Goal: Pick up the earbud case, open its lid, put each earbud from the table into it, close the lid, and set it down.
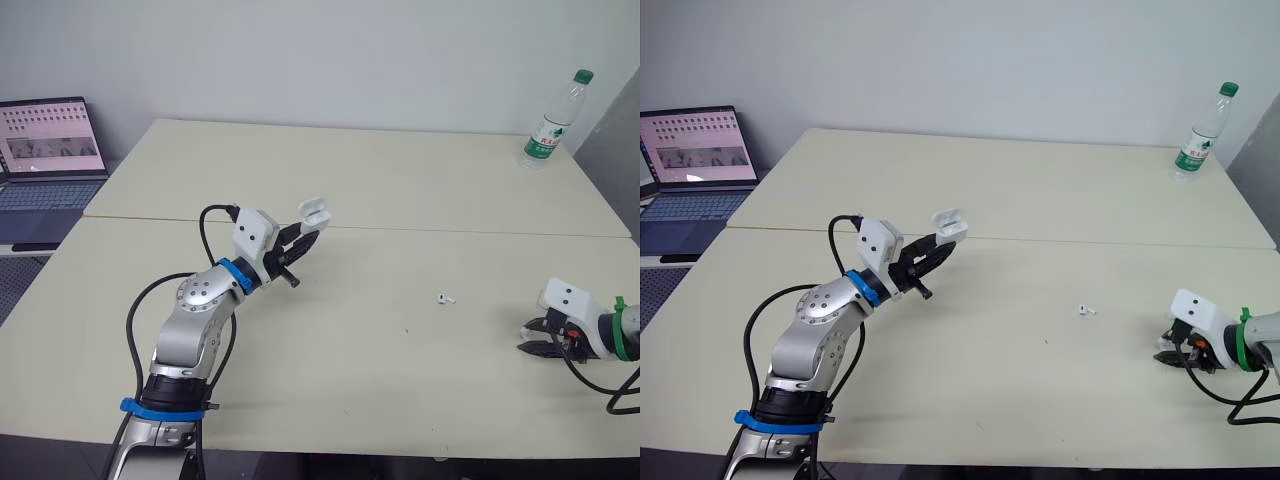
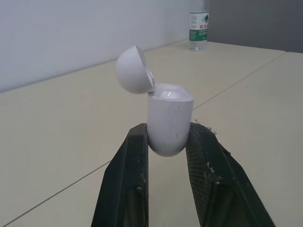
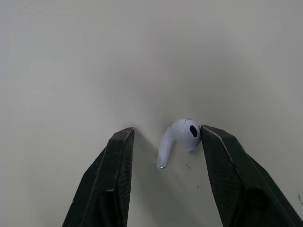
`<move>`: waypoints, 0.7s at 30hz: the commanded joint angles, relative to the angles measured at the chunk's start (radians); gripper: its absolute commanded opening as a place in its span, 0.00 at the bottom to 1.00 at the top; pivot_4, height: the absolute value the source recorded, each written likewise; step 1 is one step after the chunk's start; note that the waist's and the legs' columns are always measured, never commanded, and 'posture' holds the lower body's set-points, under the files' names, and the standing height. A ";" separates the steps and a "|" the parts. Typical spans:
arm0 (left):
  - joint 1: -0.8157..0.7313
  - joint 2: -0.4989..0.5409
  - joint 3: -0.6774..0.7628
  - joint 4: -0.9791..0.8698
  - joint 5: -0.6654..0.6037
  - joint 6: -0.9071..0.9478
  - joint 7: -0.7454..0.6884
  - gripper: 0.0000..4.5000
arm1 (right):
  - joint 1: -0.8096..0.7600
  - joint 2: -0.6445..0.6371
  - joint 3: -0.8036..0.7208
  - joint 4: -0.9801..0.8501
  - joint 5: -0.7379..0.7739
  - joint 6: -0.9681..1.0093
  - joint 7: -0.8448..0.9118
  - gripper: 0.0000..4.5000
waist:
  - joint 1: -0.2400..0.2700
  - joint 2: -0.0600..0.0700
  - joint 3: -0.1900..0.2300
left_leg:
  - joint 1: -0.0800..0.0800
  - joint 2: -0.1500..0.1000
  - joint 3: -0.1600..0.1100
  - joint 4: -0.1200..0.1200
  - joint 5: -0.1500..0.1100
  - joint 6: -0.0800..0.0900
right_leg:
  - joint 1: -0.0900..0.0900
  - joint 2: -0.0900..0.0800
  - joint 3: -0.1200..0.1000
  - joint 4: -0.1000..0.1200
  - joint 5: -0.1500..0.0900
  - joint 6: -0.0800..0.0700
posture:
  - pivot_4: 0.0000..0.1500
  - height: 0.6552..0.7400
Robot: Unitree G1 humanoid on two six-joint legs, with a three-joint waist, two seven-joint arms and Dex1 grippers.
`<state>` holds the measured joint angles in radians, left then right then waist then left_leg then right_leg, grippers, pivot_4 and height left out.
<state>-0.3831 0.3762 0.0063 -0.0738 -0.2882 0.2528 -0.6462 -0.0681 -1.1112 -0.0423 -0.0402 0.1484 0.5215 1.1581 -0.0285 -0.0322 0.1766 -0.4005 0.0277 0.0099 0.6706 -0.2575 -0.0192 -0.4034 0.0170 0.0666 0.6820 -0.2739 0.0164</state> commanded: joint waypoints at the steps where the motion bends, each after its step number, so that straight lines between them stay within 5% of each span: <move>1: -0.013 0.011 0.008 -0.046 -0.003 -0.012 -0.001 0.17 | 0.010 0.006 0.008 -0.033 0.018 -0.001 0.014 0.50 | 0.000 0.000 0.000 | 0.000 0.000 0.000 0.000 0.000 0.000 | 0.000 0.000 0.000 0.000 0.000 0.000 | 1.00 1.00; 9: -0.017 0.014 0.006 -0.046 -0.003 -0.011 -0.002 0.17 | 0.007 0.007 0.022 -0.036 -0.002 -0.020 0.001 0.50 | 0.000 0.000 0.000 | 0.000 0.000 0.000 0.000 0.000 0.000 | 0.000 0.000 0.000 0.000 0.000 0.000 | 1.00 1.00; 16: -0.010 0.022 0.010 -0.057 -0.006 -0.008 -0.003 0.17 | -0.004 0.003 0.034 -0.019 -0.019 -0.033 -0.008 0.09 | -0.001 -0.002 -0.001 | 0.000 0.000 0.000 0.000 0.000 0.000 | 0.000 0.000 0.000 0.000 0.000 0.000 | 1.00 1.00; 21: -0.008 0.023 0.010 -0.059 -0.007 -0.008 0.000 0.17 | -0.013 -0.005 0.040 -0.014 -0.019 -0.053 0.010 0.09 | -0.001 -0.002 -0.001 | 0.000 0.000 0.000 0.000 0.000 0.000 | 0.000 0.000 0.000 0.000 0.000 0.000 | 1.00 1.00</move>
<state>-0.3829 0.3919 0.0064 -0.0862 -0.2889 0.2541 -0.6466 -0.0723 -1.1111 -0.0137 -0.0590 0.1379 0.4824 1.1621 -0.0291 -0.0345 0.1751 -0.4001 0.0278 0.0101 0.6709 -0.2575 -0.0192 -0.4030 0.0170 0.0667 0.6818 -0.2739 0.0165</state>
